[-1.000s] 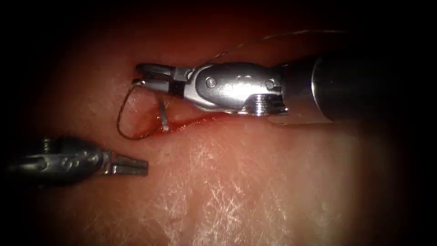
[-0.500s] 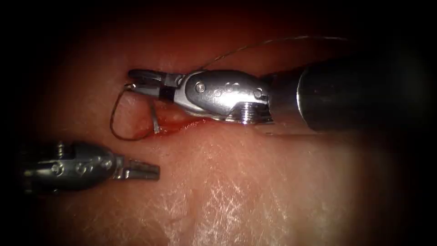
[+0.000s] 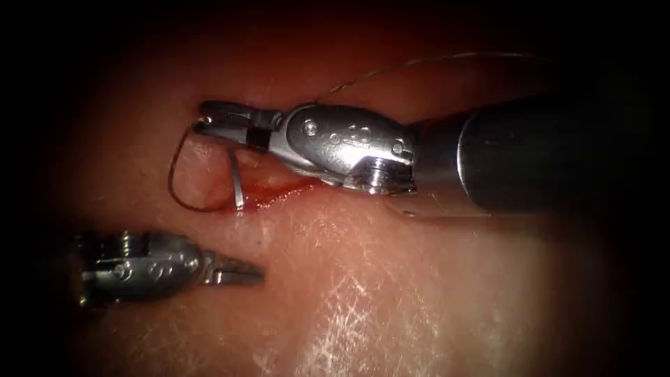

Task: Wound Closure

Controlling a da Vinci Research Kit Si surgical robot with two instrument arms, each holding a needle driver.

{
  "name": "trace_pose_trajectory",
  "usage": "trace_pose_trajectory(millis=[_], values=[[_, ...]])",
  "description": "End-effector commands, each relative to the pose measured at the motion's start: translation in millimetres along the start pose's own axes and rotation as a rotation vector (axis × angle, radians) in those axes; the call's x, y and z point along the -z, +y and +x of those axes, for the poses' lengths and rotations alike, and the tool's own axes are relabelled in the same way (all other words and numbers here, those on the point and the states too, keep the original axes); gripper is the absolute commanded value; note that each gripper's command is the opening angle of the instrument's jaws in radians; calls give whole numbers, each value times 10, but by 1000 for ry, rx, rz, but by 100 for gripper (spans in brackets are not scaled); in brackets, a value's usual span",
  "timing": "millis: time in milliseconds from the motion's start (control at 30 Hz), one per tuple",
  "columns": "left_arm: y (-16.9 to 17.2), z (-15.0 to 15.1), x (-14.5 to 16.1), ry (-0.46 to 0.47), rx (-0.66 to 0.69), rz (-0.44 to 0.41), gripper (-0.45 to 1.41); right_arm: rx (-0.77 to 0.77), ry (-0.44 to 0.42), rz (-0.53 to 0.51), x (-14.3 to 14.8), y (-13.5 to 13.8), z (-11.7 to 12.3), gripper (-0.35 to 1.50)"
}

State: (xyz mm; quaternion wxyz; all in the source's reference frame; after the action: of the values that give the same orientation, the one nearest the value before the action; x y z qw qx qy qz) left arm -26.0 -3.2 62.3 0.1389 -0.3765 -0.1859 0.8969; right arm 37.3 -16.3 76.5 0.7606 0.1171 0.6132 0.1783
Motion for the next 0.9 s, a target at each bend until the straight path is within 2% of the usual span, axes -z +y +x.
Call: trace_pose_trajectory(millis=[33,233,900], values=[[-1,-5,-11,-2,6,-3,-33,-7,2,2,-8,-2,-4,-35],[-9,-18,-16,-3,10,-1,-33,-25,-4,3,-7,-1,-3,-35],[2,-17,1,-12,9,-20,-35,-23,-28,98,-10,-6,-8,-35]])
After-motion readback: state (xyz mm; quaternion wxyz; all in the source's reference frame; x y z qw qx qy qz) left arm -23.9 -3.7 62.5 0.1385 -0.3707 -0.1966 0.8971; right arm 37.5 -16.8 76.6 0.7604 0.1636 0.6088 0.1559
